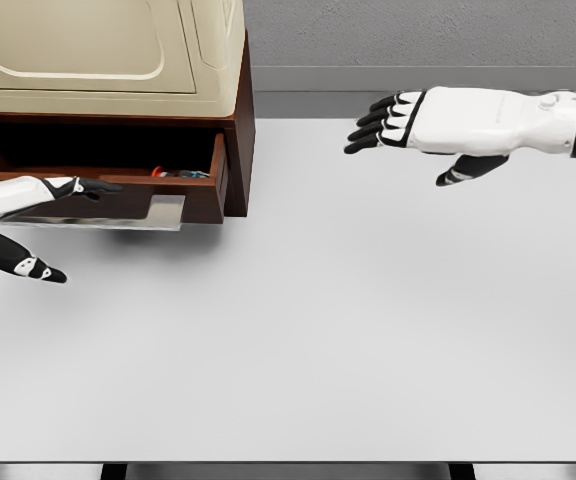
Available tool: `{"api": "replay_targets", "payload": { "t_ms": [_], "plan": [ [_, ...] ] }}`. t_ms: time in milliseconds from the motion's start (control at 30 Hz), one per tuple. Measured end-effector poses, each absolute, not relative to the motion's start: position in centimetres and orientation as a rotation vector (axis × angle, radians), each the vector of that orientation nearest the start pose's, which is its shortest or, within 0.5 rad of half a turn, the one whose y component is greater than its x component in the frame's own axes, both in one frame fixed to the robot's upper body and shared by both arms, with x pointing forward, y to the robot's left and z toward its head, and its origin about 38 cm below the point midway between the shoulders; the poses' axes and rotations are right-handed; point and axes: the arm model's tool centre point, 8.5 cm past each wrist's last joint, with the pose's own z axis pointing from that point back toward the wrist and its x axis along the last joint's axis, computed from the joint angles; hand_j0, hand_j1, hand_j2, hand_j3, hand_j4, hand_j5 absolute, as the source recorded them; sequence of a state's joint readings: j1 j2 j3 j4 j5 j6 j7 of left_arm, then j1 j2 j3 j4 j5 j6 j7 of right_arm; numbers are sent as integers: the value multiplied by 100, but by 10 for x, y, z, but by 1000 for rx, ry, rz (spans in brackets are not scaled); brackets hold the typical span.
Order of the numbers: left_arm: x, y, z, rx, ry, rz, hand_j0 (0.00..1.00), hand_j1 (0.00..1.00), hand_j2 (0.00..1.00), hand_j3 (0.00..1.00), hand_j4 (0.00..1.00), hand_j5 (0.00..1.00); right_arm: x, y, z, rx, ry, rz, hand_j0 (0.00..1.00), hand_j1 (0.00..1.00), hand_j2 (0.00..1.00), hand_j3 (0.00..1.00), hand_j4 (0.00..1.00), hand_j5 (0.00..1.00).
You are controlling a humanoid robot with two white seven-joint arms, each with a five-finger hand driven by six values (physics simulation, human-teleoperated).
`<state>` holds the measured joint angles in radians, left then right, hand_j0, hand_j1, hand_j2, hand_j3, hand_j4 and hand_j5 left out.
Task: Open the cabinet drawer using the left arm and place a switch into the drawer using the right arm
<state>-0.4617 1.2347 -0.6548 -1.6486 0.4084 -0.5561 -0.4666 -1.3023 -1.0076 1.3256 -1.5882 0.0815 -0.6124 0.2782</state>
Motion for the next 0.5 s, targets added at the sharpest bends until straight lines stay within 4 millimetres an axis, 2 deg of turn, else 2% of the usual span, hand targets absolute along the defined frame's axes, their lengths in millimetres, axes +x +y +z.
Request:
{"api": "replay_targets", "payload": {
  "t_ms": [500],
  "plan": [
    [358, 371, 278, -54, -1639, -1585, 88, 88, 88, 88, 88, 88, 428, -255, 325, 394, 2035, -2789, 100, 100, 100, 100, 100, 100]
  ]
}}
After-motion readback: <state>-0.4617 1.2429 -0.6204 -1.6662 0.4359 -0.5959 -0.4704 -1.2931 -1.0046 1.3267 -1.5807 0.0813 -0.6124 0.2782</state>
